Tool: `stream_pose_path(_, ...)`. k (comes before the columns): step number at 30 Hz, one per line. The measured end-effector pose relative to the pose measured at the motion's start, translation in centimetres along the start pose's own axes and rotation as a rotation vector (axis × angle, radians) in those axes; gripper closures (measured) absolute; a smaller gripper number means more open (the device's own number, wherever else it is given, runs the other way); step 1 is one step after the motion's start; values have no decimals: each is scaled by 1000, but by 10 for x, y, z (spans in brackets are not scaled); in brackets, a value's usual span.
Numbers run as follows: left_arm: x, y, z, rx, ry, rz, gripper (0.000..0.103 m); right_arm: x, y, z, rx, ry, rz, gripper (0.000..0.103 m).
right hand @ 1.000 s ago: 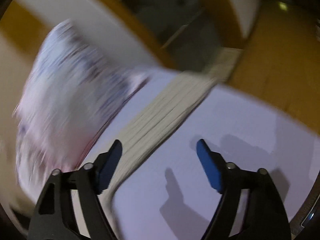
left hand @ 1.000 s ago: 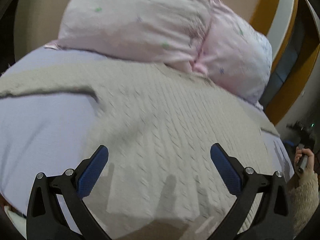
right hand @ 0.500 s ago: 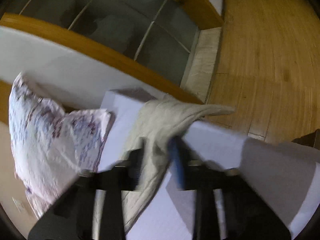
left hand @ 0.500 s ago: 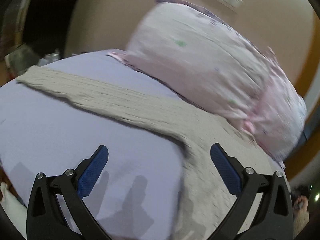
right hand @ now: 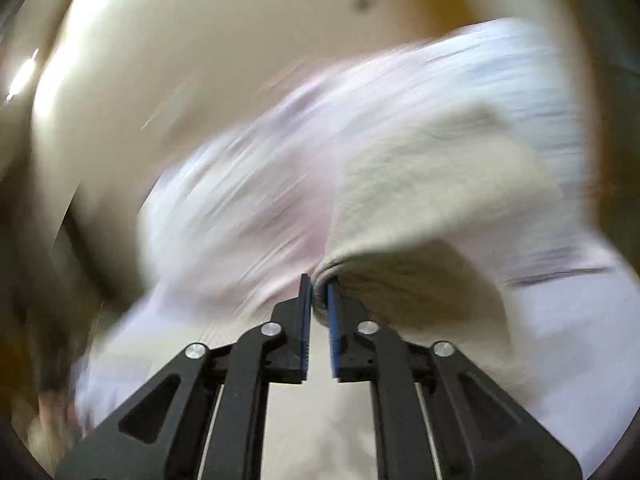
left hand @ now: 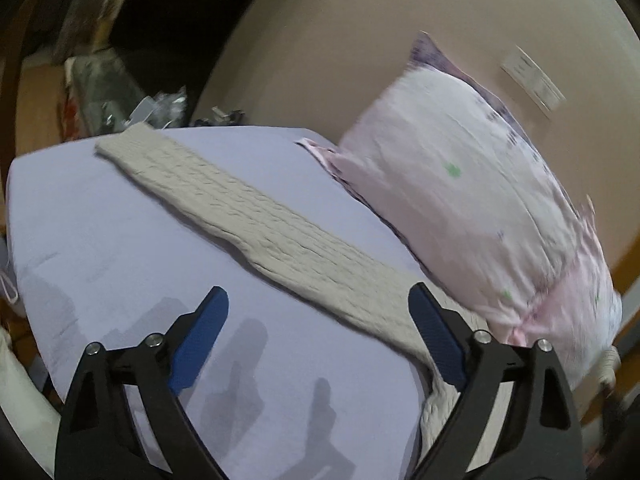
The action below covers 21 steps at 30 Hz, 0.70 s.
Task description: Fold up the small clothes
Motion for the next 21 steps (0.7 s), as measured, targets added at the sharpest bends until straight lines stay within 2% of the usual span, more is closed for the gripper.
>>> stream_pose_path(1,3,-2,2,1,11,5,13,36,-33,-26,139,64,47,73)
stream_pose_path(2,6,-4,5,6,21,7,14,56,-53,-47,235,99,73,68)
stream_pose_path(4,14,-10,10,32,48,4,17,84,-72,-81,345,133,116,67)
stream_pose_path(5,19,-13,11,47,72,-5,20,86,-71,-84,347,123,131,63)
stream_pose_path(6,24,-15,12,61,101,-17,21,83,-65,-83,329,101,138,52)
stream_pose_path(8,40,-23,17,87,185,-43,27,62,-48,-69,273,56,108,36)
stream_pose_path(9,46,-26,19,97,215,-45,28,53,-41,-63,248,39,87,33)
stream_pose_path(13,79,-39,28,115,391,-39,44,9,-12,-47,189,-49,14,30)
stream_pose_path(16,91,-41,38,107,478,-54,46,-19,7,-44,165,-110,-30,29)
stream_pose_path(18,97,-45,44,112,510,-43,48,-32,11,-42,148,-125,-47,27)
stream_pose_path(21,101,-56,50,129,527,-40,62,-40,20,-45,128,-144,-51,24)
Point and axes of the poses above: each gripper's, at about its wrist camera, not at the fingertips, and y roughly against the way its jaws point, x to its left, z to its top, the point moved 8 cm from there along -y, roughly the way its jaws point, and after that the axes turned 5 degrees about x, right-handed, at the moved point
